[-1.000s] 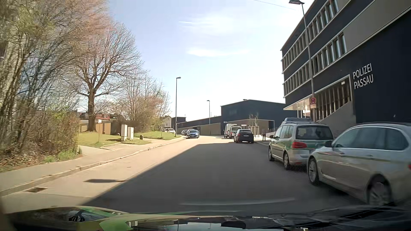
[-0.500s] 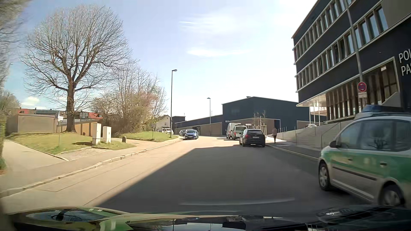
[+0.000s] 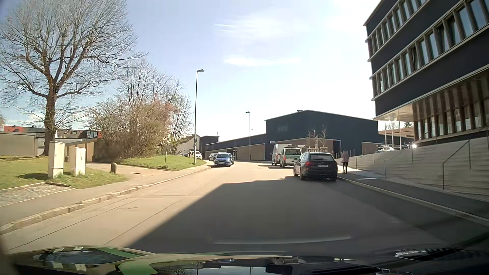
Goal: Follow the waypoints while adhering to traffic rules and regulations
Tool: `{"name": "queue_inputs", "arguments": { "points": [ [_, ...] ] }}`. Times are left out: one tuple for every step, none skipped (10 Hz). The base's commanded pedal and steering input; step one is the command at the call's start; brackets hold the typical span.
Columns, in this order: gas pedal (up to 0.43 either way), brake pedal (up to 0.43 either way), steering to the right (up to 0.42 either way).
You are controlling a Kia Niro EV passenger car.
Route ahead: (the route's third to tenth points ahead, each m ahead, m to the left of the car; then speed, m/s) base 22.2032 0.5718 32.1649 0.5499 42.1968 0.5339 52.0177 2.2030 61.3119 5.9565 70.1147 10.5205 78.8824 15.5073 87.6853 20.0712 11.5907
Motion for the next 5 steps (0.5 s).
{"name": "queue_inputs", "arguments": {
  "points": [
    [0.087,0.0,0.0],
    [0.087,0.0,0.001],
    [0.087,0.0,0.001],
    [0.087,0.0,0.002],
    [0.087,0.0,0.002]
  ]
}}
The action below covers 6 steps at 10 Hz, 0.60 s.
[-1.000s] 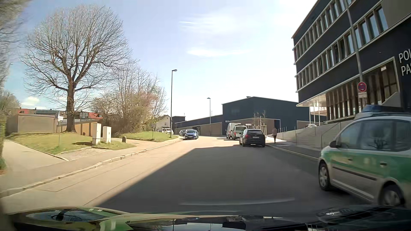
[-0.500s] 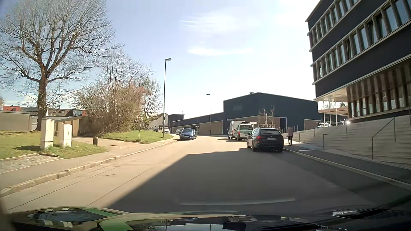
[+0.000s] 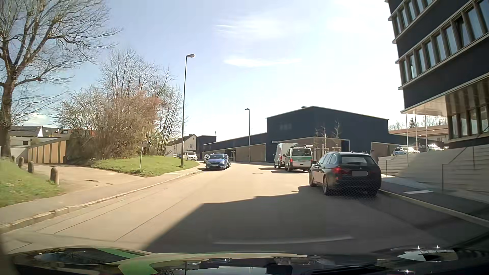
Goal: Follow the waypoints while adhering to traffic rules and regulations
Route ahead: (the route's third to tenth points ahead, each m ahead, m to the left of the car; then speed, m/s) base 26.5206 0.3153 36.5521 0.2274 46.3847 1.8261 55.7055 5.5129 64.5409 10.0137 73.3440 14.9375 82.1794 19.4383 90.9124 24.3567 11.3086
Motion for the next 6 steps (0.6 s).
{"name": "queue_inputs", "arguments": {
  "points": [
    [0.087,0.0,0.002],
    [0.087,0.0,0.002],
    [0.087,0.0,0.002],
    [0.087,0.0,0.002],
    [0.087,0.0,0.002],
    [0.087,0.0,0.002]
  ]
}}
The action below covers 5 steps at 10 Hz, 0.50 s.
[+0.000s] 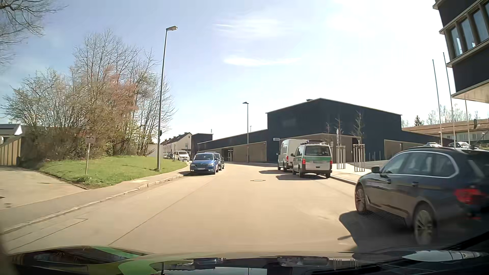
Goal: Follow the waypoints while adhering to traffic rules and regulations
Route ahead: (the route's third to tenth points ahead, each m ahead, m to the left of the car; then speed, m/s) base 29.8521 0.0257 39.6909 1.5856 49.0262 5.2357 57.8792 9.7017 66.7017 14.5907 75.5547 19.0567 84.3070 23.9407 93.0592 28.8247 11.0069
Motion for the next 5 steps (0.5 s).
{"name": "queue_inputs", "arguments": {
  "points": [
    [0.087,0.0,0.001],
    [0.087,0.0,0.001],
    [0.087,0.0,0.0],
    [0.087,0.0,-0.001],
    [0.087,0.0,-0.001]
  ]
}}
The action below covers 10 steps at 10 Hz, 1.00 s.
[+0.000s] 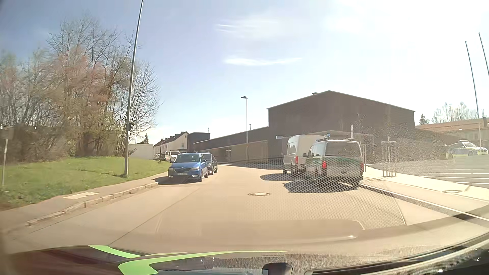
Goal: Follow the waypoints while adhering to traffic rules and regulations
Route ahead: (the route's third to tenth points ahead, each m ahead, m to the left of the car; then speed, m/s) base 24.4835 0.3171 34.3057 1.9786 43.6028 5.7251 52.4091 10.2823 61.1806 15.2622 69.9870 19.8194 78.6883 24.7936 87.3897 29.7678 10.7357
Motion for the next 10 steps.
{"name": "queue_inputs", "arguments": {
  "points": [
    [0.087,0.0,-0.001],
    [0.087,0.0,-0.002],
    [0.087,0.0,-0.005],
    [0.087,0.0,-0.006],
    [0.087,0.0,-0.006],
    [0.087,0.0,-0.006],
    [0.087,0.0,-0.006],
    [0.087,0.0,-0.006],
    [0.087,0.0,-0.008],
    [0.087,0.0,-0.011]
  ]
}}
